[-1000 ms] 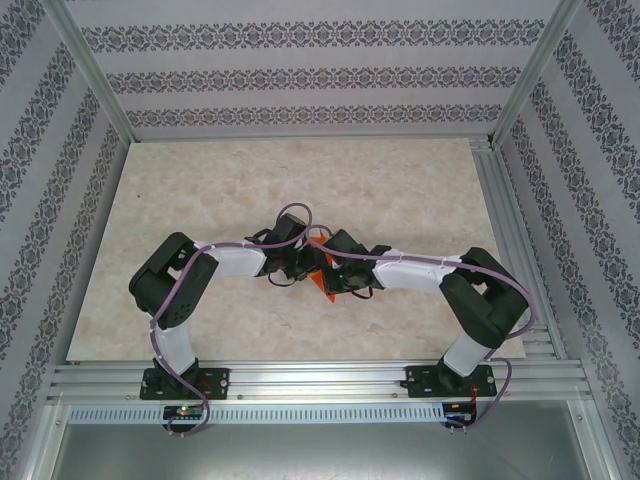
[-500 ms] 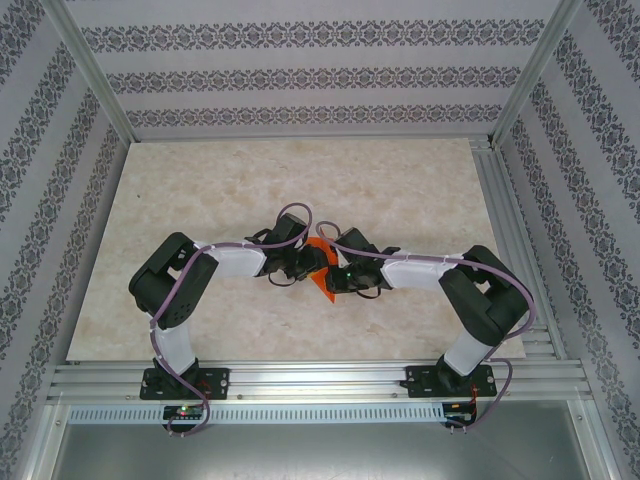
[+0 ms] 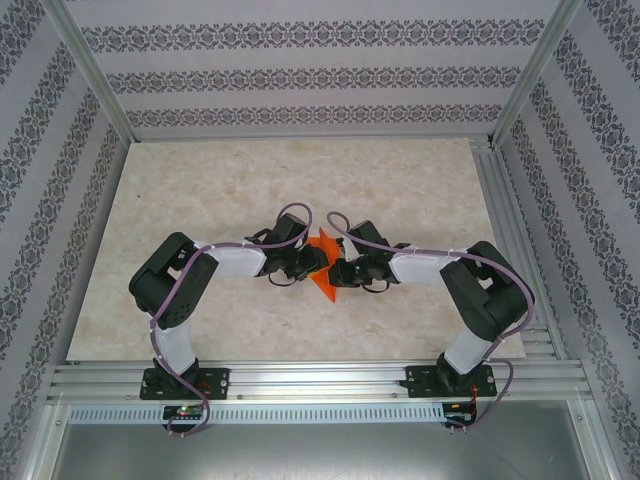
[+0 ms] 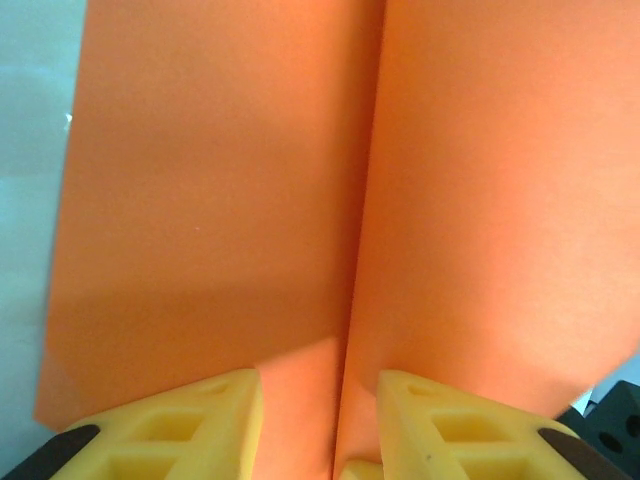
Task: Fold a paper plane with a square sheet of paper (fold left side to right side)
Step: Fourth fold the wing at the center of the table.
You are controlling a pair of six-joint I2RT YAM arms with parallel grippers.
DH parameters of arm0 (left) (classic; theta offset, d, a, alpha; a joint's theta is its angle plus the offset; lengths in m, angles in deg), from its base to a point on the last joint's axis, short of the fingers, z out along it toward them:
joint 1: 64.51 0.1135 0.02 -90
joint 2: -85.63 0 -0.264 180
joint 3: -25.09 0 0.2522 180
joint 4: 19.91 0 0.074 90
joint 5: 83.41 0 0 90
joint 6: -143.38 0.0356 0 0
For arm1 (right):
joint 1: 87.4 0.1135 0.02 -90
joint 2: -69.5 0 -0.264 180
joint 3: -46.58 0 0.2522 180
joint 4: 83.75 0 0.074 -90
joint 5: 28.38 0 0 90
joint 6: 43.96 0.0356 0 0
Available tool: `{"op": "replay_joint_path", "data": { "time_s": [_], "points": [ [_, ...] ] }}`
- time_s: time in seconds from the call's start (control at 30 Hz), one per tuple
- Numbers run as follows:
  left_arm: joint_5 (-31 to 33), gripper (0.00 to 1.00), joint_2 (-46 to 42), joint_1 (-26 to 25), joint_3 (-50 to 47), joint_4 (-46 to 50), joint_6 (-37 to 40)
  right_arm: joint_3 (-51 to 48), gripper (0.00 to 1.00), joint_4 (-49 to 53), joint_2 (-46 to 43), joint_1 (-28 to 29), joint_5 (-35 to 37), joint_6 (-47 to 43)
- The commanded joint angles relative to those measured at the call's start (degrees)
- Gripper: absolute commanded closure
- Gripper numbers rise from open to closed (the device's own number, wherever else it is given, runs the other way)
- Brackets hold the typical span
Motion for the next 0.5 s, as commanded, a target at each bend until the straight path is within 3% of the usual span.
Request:
{"op": "replay_joint_path", "data": {
  "time_s": [0.0, 0.47],
  "points": [
    [3.04, 0.61, 2.87, -0.67, -0.75, 5.77, 1.03, -0.16, 0.88, -0.94, 1.85, -0.91, -2.41, -1.74],
    [2.96, 0.61, 1.26, -0.59, -0.07, 7.12, 2.19, 0.03, 0.87, -1.16, 4.41, -0.95, -3.13, -0.81]
  ]
}}
